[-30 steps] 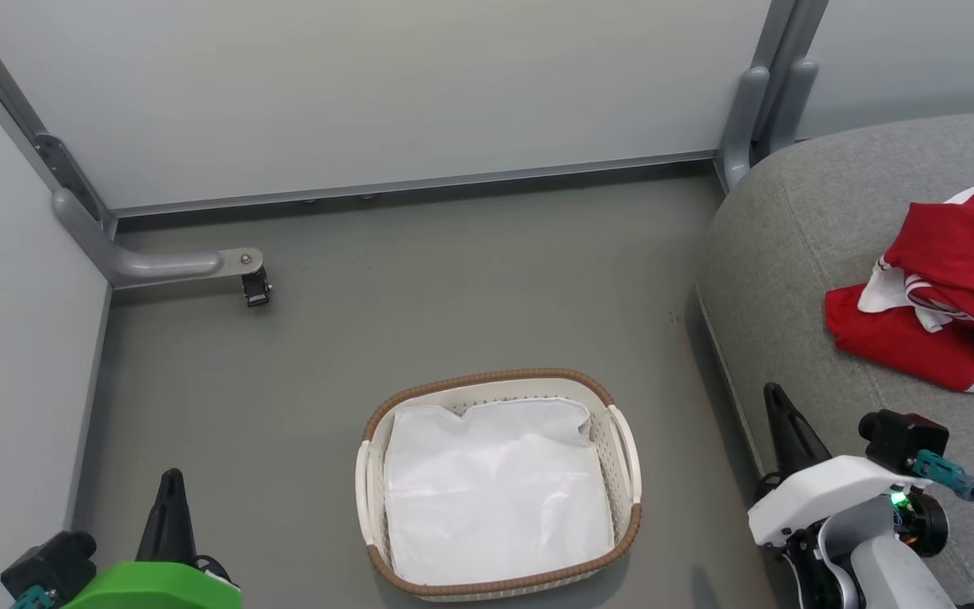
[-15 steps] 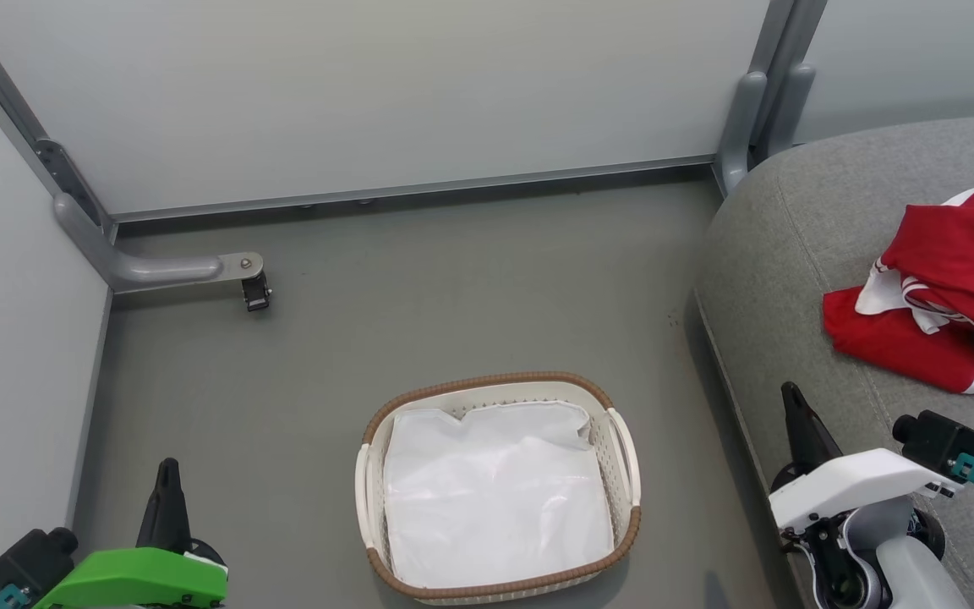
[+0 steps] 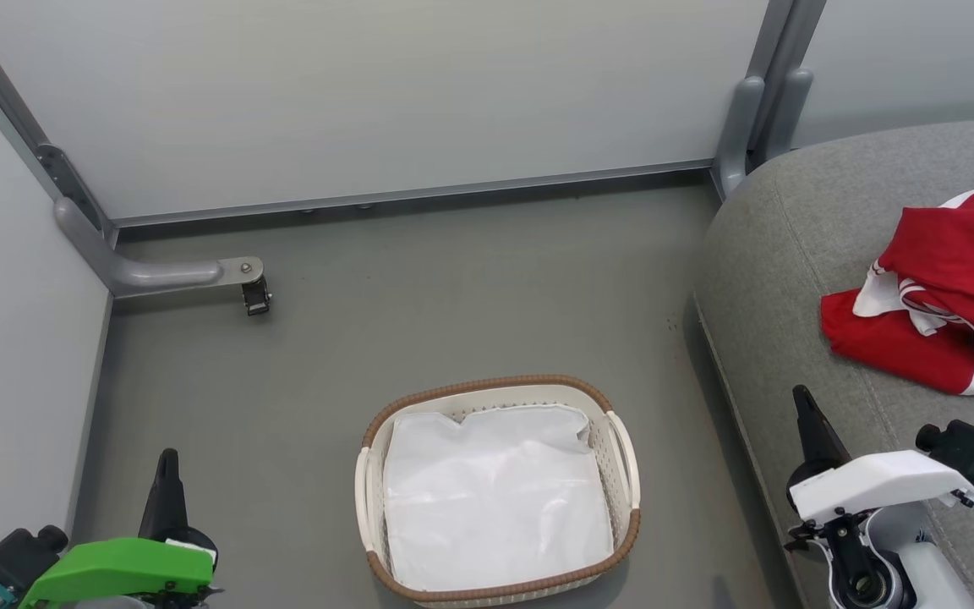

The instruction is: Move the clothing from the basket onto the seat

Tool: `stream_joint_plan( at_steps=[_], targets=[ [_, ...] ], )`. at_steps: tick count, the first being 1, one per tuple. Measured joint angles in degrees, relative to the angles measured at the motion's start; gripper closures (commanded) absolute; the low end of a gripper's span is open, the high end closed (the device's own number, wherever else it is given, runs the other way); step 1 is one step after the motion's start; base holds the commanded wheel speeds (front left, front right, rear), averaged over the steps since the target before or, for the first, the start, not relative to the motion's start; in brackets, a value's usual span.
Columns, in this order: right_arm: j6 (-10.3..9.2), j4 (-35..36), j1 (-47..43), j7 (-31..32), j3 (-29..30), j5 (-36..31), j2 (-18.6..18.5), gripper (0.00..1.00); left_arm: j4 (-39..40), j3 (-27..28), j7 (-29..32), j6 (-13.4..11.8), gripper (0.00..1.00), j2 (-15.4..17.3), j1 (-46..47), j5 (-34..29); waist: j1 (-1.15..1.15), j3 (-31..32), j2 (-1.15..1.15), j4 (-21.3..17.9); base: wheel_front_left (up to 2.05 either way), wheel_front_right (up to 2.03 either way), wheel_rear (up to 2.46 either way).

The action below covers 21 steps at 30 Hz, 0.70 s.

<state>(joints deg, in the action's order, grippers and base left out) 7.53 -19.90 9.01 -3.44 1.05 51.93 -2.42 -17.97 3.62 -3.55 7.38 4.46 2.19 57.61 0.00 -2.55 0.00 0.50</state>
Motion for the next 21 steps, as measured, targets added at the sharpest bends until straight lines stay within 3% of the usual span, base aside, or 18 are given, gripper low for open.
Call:
stream_joint_plan(
  at_steps=[21],
  targets=[
    [0.0,2.0,-0.9,3.4,1.9,13.7,-0.1,1.0,1.3,1.0,3.5,0.0,1.0,-0.4,1.1,11.8,0.0,0.6,0.0,-0.1,0.0,0.0,0.0]
  ],
)
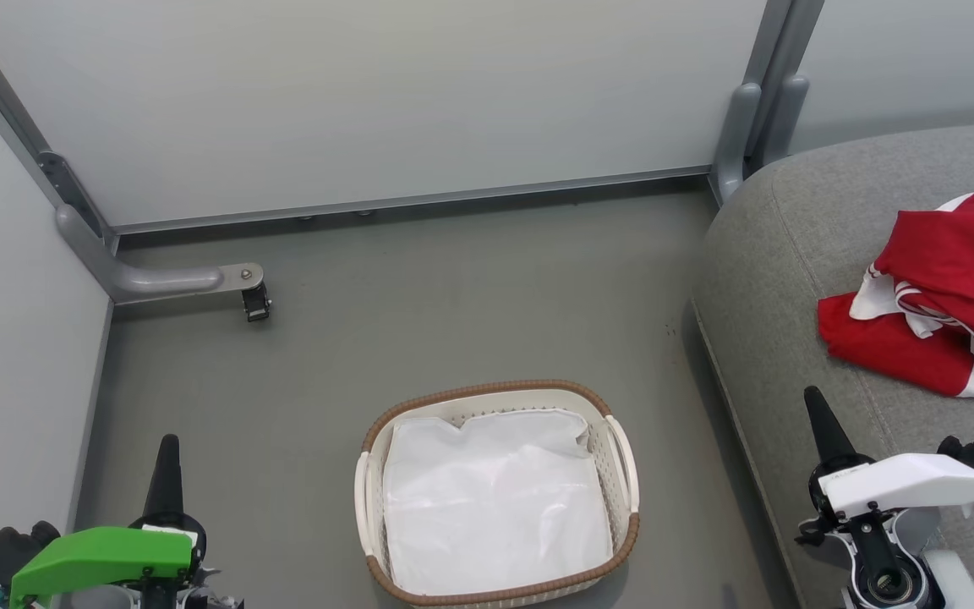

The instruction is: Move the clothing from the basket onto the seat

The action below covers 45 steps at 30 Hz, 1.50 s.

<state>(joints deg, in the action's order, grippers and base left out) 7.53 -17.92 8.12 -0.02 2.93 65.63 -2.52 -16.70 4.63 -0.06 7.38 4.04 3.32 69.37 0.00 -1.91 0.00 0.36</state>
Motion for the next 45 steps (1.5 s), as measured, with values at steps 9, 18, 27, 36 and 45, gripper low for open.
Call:
stream_joint_plan(
  at_steps=[9,18,27,36,45],
  targets=[
    [0.0,0.7,-0.3,1.3,0.7,5.2,0.0,1.0,0.6,0.4,1.3,0.0,1.0,-0.2,0.7,4.5,0.0,0.3,0.0,-0.1,0.0,0.0,0.0],
    [-0.01,1.4,-0.5,2.5,1.4,9.9,-0.1,1.0,1.0,0.7,2.5,0.0,1.0,-0.5,0.9,8.7,0.0,0.6,0.0,-0.1,0.0,0.0,0.0],
    [-0.01,2.1,-0.8,3.6,1.9,14.3,-0.1,1.0,1.5,1.0,3.6,0.0,1.0,-0.7,1.4,12.4,0.0,0.8,0.0,-0.2,0.0,0.0,0.0],
    [-0.04,2.6,-1.1,4.5,2.5,18.4,-0.1,1.0,1.8,1.2,4.6,0.0,1.0,-0.8,1.6,15.9,0.0,1.1,0.0,-0.2,0.0,0.0,0.0],
    [-0.04,3.2,-1.4,5.5,3.0,22.3,-0.1,1.0,2.2,1.5,5.5,0.0,1.0,-1.0,2.0,19.2,0.0,1.4,0.0,-0.3,0.0,0.0,0.0]
  ],
)
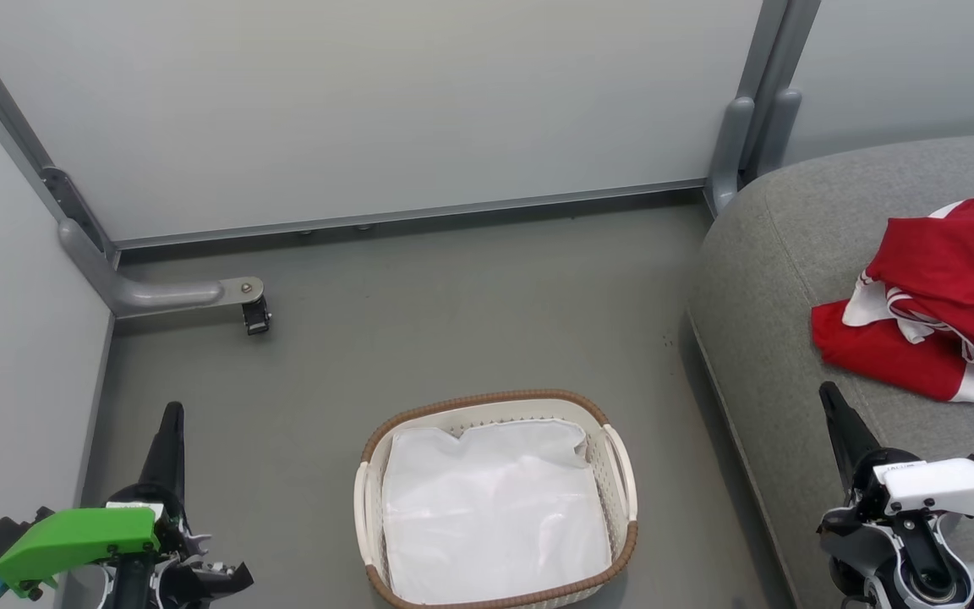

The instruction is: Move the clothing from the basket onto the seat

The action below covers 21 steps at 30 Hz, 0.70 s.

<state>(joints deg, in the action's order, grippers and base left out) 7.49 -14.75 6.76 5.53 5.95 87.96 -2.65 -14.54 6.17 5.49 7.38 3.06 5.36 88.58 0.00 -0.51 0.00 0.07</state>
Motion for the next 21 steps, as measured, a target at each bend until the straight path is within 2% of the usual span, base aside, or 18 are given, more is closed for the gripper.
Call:
stream_joint_plan(
  at_steps=[11,21],
  targets=[
    [0.0,0.6,-0.3,1.1,0.5,4.2,0.0,1.0,0.5,0.3,1.0,0.0,1.0,-0.1,0.4,3.7,0.0,0.3,0.0,-0.1,0.0,0.0,0.0],
    [0.0,0.7,-0.3,1.1,0.6,4.3,0.0,1.0,0.5,0.4,1.1,0.0,1.0,-0.2,0.5,3.7,0.0,0.3,0.0,-0.1,0.0,0.0,0.0]
  ],
)
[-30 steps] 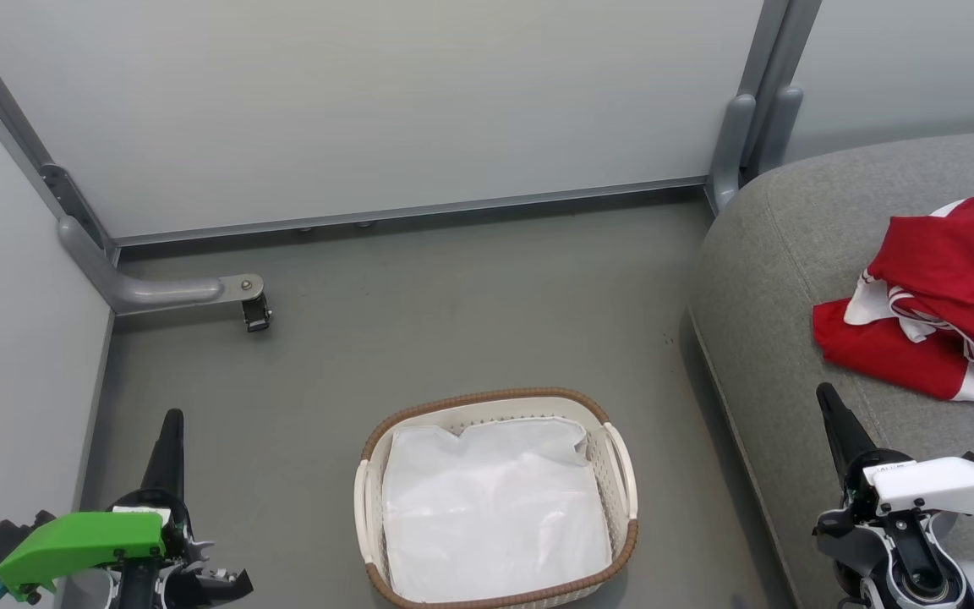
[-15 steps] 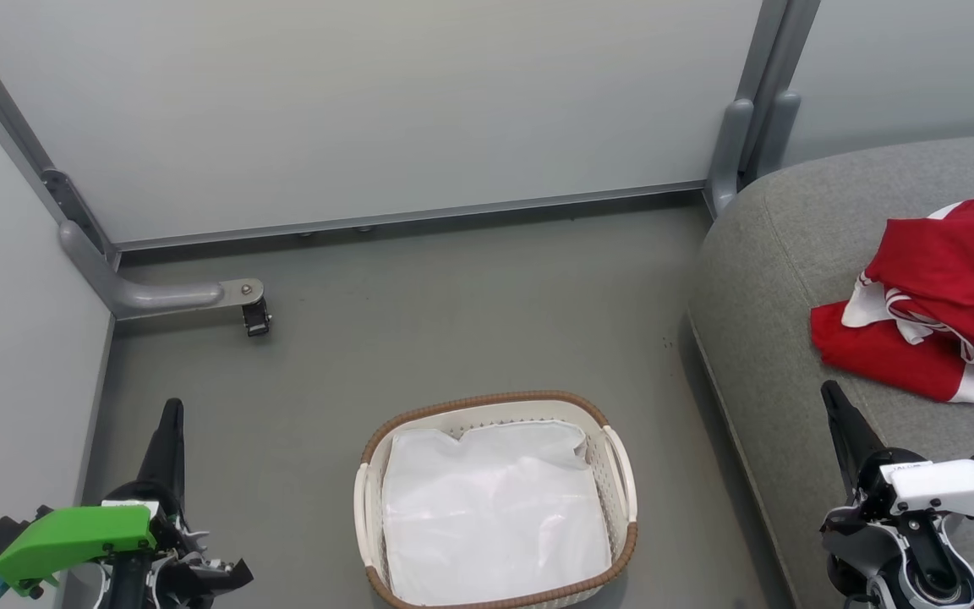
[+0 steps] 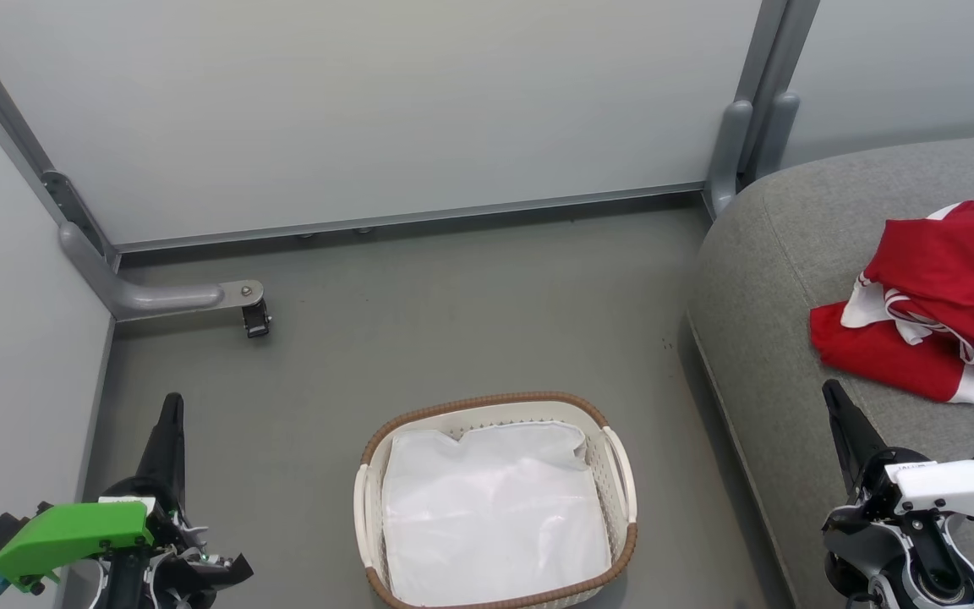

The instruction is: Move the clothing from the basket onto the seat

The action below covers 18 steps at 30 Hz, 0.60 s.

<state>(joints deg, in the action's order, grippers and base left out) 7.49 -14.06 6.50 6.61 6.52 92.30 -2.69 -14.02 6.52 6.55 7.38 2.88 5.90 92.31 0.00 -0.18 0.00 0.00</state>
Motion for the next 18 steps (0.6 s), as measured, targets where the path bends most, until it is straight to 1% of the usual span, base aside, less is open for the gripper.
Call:
stream_joint_plan(
  at_steps=[18],
  targets=[
    [0.0,0.0,0.0,0.0,0.0,0.0,0.0,1.0,0.0,0.0,0.0,0.0,1.0,0.0,0.0,0.0,0.0,0.0,0.0,0.0,0.0,0.0,0.0]
  ],
)
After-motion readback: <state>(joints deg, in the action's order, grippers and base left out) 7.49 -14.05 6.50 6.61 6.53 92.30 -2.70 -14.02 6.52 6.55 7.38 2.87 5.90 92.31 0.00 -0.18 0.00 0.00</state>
